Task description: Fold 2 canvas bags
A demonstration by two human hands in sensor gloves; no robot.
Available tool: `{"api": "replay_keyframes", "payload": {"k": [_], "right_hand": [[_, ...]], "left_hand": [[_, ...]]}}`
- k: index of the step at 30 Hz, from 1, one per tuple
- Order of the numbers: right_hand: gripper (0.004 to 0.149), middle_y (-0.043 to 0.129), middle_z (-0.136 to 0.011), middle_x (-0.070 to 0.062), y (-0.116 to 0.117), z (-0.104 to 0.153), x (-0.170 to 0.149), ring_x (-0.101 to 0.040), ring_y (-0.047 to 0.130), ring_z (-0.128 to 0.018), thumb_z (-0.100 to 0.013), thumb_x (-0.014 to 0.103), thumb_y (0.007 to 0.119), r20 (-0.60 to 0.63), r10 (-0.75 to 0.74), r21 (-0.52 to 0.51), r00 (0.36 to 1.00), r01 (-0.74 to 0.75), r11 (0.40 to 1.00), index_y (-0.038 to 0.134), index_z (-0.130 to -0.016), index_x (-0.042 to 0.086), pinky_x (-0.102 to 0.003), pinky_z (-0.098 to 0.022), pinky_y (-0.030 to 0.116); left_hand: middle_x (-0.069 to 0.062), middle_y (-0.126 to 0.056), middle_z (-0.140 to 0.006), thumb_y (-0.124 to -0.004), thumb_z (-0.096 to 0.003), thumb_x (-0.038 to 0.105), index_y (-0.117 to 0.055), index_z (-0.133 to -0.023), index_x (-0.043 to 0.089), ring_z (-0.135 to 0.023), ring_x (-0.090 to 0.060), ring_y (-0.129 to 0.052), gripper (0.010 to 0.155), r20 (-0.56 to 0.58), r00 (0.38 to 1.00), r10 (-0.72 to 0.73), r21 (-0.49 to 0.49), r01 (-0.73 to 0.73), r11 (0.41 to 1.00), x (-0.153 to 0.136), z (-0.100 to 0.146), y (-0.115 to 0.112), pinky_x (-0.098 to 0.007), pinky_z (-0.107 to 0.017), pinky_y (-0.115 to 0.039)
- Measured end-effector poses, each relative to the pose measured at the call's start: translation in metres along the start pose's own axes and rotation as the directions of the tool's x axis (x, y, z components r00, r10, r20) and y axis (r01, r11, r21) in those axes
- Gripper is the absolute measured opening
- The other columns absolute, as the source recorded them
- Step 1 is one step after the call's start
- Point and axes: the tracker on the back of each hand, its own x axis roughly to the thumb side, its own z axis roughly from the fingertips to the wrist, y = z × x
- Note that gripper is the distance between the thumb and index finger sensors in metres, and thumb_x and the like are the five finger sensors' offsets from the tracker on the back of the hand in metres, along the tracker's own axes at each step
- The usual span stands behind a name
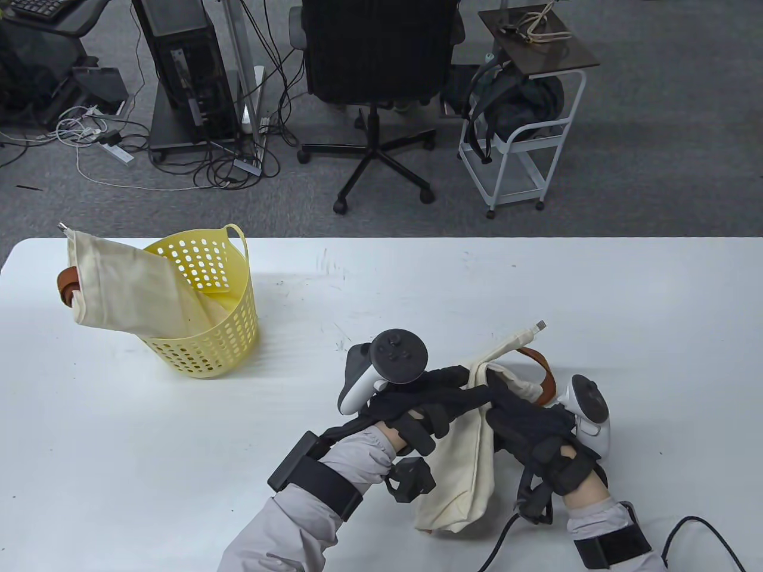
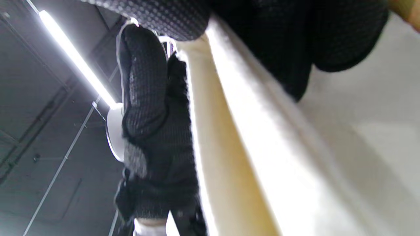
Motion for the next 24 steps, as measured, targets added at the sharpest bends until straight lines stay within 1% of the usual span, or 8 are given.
{"api": "replay_keyframes", "payload": {"k": [2,4,8,10,13,18,20,24], "right_hand": [[0.063,0.089,-0.076,-0.028,0.000,-0.001,-0.001,-0.039,0.095,-0.052,-0.053,0.021,0.065,-0.003,0.011,0.015,1.000,-0.011,1.000,0.037,-0.109,0.024,-0.058,-0.047,0.075],[0.063,0.089,-0.076,-0.027,-0.001,-0.002,-0.002,-0.039,0.095,-0.052,-0.053,0.021,0.066,-0.002,0.001,-0.011,1.000,-0.001,1.000,0.039,-0.109,0.025,-0.058,-0.047,0.075],[0.062,0.090,-0.076,-0.026,-0.013,0.001,-0.003,-0.038,0.095,-0.052,-0.052,0.020,0.066,0.035,-0.061,-0.095,0.997,0.065,0.993,0.043,-0.109,0.025,-0.058,-0.047,0.075],[0.061,0.089,-0.077,-0.025,-0.022,0.006,-0.001,-0.038,0.095,-0.052,-0.052,0.020,0.066,0.073,-0.082,-0.162,0.994,0.093,0.982,0.044,-0.109,0.027,-0.057,-0.047,0.075],[0.061,0.089,-0.078,-0.023,-0.035,0.013,0.001,-0.036,0.094,-0.054,-0.053,0.021,0.065,0.128,-0.103,-0.273,0.986,0.135,0.953,0.043,-0.109,0.029,-0.057,-0.048,0.075],[0.061,0.087,-0.080,-0.020,-0.045,0.020,-0.006,-0.034,0.093,-0.056,-0.053,0.022,0.063,0.198,-0.240,-0.371,0.950,0.299,0.879,0.039,-0.109,0.031,-0.055,-0.050,0.074],[0.061,0.086,-0.081,-0.020,-0.047,0.023,-0.007,-0.035,0.092,-0.057,-0.054,0.022,0.063,0.149,-0.201,-0.417,0.968,0.246,0.875,0.039,-0.109,0.031,-0.056,-0.051,0.073],[0.060,0.087,-0.080,-0.023,-0.050,0.028,-0.005,-0.037,0.092,-0.055,-0.053,0.021,0.065,-0.003,-0.063,-0.484,0.998,0.054,0.873,0.042,-0.109,0.028,-0.057,-0.050,0.073]], "left_hand": [[-0.021,-0.099,-0.081,-0.084,-0.0593,0.048,-0.076,-0.101,-0.004,-0.065,-0.039,-0.100,0.068,0.022,1.000,0.022,0.005,-0.022,1.000,-0.006,-0.002,0.003,-0.064,-0.060,-0.068],[-0.020,-0.101,-0.079,-0.081,-0.0615,0.036,-0.081,-0.098,-0.003,-0.064,-0.038,-0.102,0.053,-0.013,0.995,0.098,0.022,-0.098,0.995,-0.015,-0.001,0.007,-0.063,-0.060,-0.068],[-0.017,-0.101,-0.079,-0.078,-0.0618,0.034,-0.081,-0.099,0.000,-0.065,-0.035,-0.102,0.051,-0.018,0.966,0.257,0.103,-0.253,0.962,-0.034,0.002,0.029,-0.063,-0.062,-0.068],[-0.015,-0.099,-0.083,-0.077,-0.0626,0.035,-0.079,-0.101,0.003,-0.069,-0.034,-0.100,0.050,-0.001,0.926,0.377,0.147,-0.372,0.916,-0.048,0.006,0.043,-0.063,-0.064,-0.066],[-0.011,-0.095,-0.089,-0.073,-0.0653,0.038,-0.073,-0.106,0.009,-0.076,-0.031,-0.097,0.050,0.050,0.825,0.563,0.168,-0.563,0.809,-0.072,0.014,0.063,-0.062,-0.069,-0.064],[-0.006,-0.091,-0.095,-0.070,-0.0678,0.040,-0.067,-0.110,0.014,-0.082,-0.028,-0.093,0.050,0.137,0.615,0.777,0.170,-0.787,0.593,-0.113,0.025,0.077,-0.062,-0.073,-0.060],[-0.006,-0.091,-0.094,-0.071,-0.0673,0.039,-0.068,-0.110,0.013,-0.082,-0.028,-0.093,0.050,0.139,0.616,0.775,0.199,-0.784,0.588,-0.127,0.029,0.079,-0.062,-0.072,-0.060],[-0.008,-0.093,-0.092,-0.073,-0.0658,0.037,-0.071,-0.108,0.011,-0.079,-0.030,-0.095,0.049,0.057,0.713,0.699,0.304,-0.679,0.668,-0.153,0.036,0.084,-0.063,-0.070,-0.061]]}}
